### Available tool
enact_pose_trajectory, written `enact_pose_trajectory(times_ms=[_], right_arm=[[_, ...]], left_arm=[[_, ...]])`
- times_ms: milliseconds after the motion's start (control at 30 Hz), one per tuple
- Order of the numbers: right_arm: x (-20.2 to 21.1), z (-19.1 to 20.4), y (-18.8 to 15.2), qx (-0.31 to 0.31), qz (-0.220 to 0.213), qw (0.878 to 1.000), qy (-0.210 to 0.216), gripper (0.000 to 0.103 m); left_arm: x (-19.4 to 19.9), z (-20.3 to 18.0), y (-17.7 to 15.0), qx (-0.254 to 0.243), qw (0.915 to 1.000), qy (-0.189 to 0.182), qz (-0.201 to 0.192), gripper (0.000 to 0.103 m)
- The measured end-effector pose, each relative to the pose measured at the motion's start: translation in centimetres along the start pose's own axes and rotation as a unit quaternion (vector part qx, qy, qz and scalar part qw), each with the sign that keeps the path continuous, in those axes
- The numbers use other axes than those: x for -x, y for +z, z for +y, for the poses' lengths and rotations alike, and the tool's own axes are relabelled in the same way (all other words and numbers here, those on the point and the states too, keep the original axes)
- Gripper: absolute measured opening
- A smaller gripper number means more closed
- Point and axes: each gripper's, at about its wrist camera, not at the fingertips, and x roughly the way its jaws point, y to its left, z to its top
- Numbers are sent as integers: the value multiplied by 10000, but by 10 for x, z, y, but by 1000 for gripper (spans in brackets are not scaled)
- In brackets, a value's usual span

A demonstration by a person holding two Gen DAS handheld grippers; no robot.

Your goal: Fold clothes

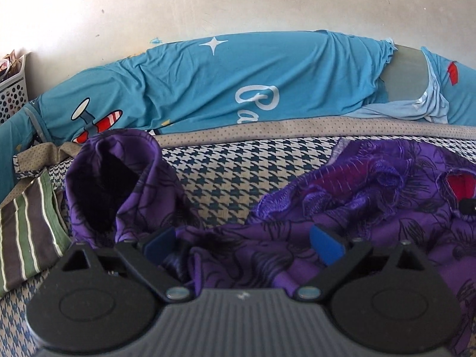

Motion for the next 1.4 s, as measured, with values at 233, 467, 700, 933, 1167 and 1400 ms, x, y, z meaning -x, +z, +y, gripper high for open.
enact_pose_trajectory(times_ms=[233,467,700,933,1167,1400], right_arm=[[11,-21,6,-689,-149,9975,45,21],[47,-52,20,-1015,-873,9890,-633,10],[74,-94,20,-1301,-1025,9833,-757,10],[69,-80,2,-825,-672,9942,167,48],[63,-47,-1,-146,-796,9942,706,71],[48,-15,-6,553,-789,9912,909,71]], left_arm=[[-6,-2,-2,-62,9998,68,183,100],[-9,-6,-5,-103,9995,102,292,103],[-8,-12,-9,-113,9993,161,331,103],[10,-20,-9,-114,9999,-43,96,103],[14,-27,-9,-230,9996,-173,29,103],[19,-22,-6,-107,9996,-225,-97,103]])
